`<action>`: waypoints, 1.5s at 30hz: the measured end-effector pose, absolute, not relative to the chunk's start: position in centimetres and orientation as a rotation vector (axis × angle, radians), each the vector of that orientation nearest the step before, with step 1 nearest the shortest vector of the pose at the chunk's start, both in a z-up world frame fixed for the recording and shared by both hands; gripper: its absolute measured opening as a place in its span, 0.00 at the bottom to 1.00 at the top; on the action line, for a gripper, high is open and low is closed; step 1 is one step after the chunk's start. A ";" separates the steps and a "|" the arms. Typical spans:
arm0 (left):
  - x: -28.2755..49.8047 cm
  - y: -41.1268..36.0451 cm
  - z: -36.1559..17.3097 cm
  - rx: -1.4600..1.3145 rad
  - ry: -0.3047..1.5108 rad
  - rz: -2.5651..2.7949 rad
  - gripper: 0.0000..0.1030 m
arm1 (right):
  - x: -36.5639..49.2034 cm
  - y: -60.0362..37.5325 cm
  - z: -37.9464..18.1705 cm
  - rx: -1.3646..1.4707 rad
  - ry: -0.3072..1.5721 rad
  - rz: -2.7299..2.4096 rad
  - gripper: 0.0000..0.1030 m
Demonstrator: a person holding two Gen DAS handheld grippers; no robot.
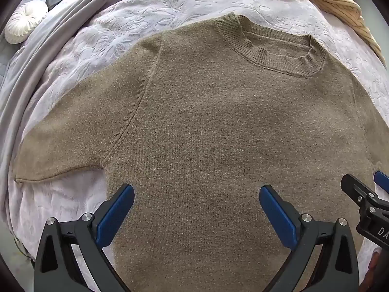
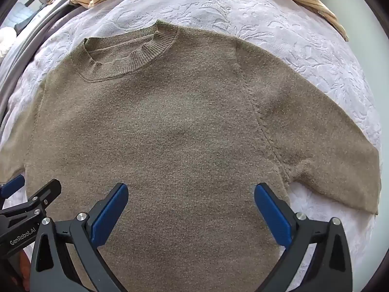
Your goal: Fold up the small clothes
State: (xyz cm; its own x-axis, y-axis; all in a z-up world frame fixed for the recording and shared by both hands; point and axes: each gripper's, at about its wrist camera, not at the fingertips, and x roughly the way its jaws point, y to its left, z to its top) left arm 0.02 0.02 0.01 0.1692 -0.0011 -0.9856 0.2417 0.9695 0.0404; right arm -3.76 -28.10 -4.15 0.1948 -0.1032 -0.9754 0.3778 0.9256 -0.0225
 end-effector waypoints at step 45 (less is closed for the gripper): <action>0.2 0.8 0.1 0.237 1.346 -0.122 1.00 | -3.4 -28.3 -3.7 0.232 1.343 -0.346 1.00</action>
State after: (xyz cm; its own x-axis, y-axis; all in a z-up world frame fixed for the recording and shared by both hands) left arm 0.21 0.79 0.09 0.2210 0.0492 -0.9740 0.2229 0.9697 0.0996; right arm -3.42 -28.31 -3.73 0.1865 -0.1110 -0.9762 0.3748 0.9265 -0.0337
